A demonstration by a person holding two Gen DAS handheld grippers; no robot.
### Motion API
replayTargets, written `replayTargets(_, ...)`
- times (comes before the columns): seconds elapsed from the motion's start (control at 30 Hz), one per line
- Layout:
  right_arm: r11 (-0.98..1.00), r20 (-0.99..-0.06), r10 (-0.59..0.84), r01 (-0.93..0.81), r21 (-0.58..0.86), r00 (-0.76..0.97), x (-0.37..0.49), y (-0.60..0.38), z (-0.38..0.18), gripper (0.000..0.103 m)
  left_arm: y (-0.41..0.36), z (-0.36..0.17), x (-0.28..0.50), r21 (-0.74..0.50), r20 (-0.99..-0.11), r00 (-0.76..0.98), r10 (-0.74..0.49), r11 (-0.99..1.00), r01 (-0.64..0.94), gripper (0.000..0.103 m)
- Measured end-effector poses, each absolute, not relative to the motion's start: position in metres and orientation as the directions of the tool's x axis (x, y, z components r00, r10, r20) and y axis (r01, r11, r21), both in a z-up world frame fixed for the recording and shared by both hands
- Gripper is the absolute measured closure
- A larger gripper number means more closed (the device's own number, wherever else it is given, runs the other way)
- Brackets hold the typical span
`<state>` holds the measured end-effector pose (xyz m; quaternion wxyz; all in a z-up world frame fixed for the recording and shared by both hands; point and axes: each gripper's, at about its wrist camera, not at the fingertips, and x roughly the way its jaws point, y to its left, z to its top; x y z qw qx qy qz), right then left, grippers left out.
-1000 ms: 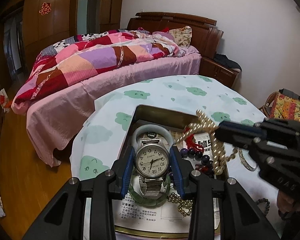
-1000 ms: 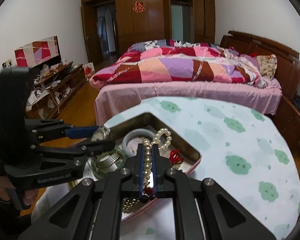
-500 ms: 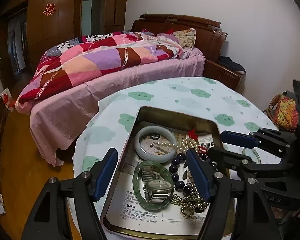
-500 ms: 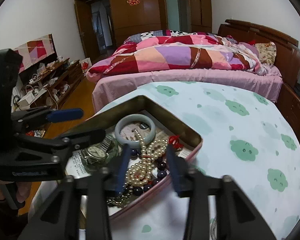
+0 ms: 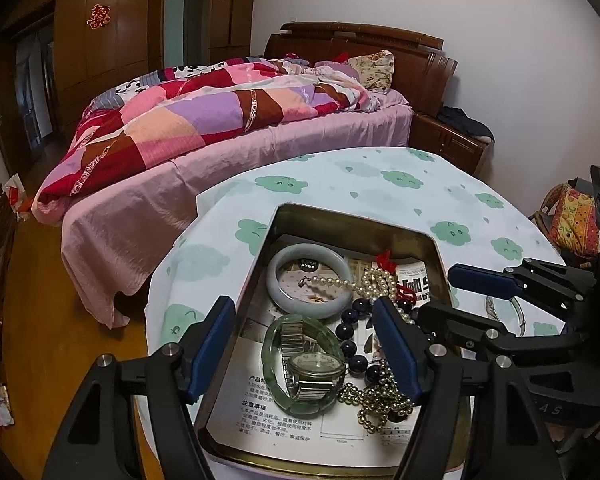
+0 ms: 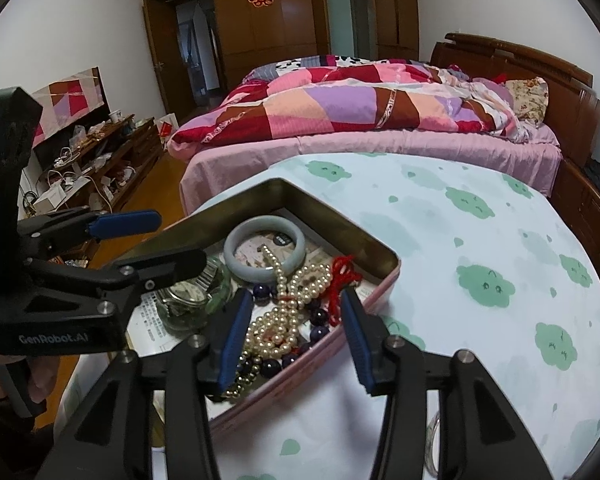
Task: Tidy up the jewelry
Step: 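Grasp the brown bead bracelet with the left tool while the right tool closes around the silver bangle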
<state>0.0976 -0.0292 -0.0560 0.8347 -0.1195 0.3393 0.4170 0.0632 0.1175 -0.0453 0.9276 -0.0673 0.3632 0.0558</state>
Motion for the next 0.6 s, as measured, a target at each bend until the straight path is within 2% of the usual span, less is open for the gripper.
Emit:
replayTargets(0.1,0.638,-0.665,0.608,-0.765,0.083,0.434,0.097,-0.041,-0.056,0.042,0.109,-0.044,0.061,-0.067,-0.679,0.731,0.062,0.987,-0.146,0.032)
replayTargets(0.23,0.681,-0.670,0.568,-0.730,0.056,0.479,0.095,-0.072,-0.058,0.034,0.095,-0.044,0.059,-0.045,-0.681,0.730,0.059,0.992,-0.122,0.031)
replayTargets(0.4,0.774,-0.701,0.459,-0.633,0.014,0.546,0.105,-0.119,-0.068,0.014,0.075,-0.047,0.058,-0.020,-0.690,0.722,0.049,0.996,-0.088,0.028)
replayTargets(0.6,0.808,-0.755,0.396,-0.589,0.016,0.523,0.120,-0.140,-0.086,0.013,0.058,-0.053,0.057,-0.015,-0.704,0.709,0.031,0.998,-0.058,0.027)
